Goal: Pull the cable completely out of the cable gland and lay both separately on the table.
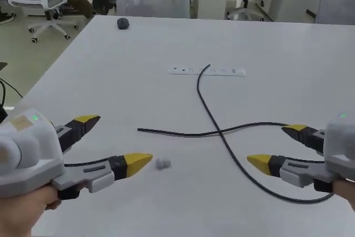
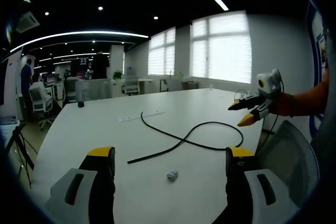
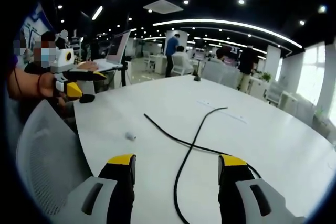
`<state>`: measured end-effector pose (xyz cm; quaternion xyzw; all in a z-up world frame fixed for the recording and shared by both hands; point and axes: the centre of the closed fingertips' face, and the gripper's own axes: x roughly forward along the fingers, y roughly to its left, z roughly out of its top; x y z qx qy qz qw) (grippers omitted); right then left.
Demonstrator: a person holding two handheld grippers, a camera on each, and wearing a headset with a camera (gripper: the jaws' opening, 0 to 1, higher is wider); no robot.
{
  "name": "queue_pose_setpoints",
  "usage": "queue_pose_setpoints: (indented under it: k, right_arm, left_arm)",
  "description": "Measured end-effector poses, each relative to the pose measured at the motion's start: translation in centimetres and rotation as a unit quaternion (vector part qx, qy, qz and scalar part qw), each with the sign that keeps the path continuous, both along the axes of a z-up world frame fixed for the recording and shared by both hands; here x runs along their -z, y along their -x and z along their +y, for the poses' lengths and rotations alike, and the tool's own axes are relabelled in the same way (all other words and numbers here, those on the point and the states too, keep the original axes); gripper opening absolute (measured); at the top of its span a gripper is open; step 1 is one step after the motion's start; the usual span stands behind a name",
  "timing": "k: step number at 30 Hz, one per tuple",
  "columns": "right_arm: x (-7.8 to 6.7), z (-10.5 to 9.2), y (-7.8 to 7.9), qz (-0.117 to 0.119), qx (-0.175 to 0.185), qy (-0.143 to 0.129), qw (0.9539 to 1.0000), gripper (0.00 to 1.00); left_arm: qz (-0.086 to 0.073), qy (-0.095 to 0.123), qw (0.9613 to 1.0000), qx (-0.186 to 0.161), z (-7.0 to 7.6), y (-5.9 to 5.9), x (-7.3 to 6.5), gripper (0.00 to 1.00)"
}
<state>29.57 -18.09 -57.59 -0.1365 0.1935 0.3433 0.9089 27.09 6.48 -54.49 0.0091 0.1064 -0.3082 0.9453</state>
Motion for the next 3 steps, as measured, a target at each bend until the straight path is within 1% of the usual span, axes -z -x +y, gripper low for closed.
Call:
queue_pose_setpoints:
  k: [3]
  right_arm:
    - [-0.03,-0.32,0.23,0.001,0.002,-0.004,1.0000,0.63]
  left_arm:
    - [-0.001,0.000,1.0000,0.001,-0.25,0.15,-0.14,0.87]
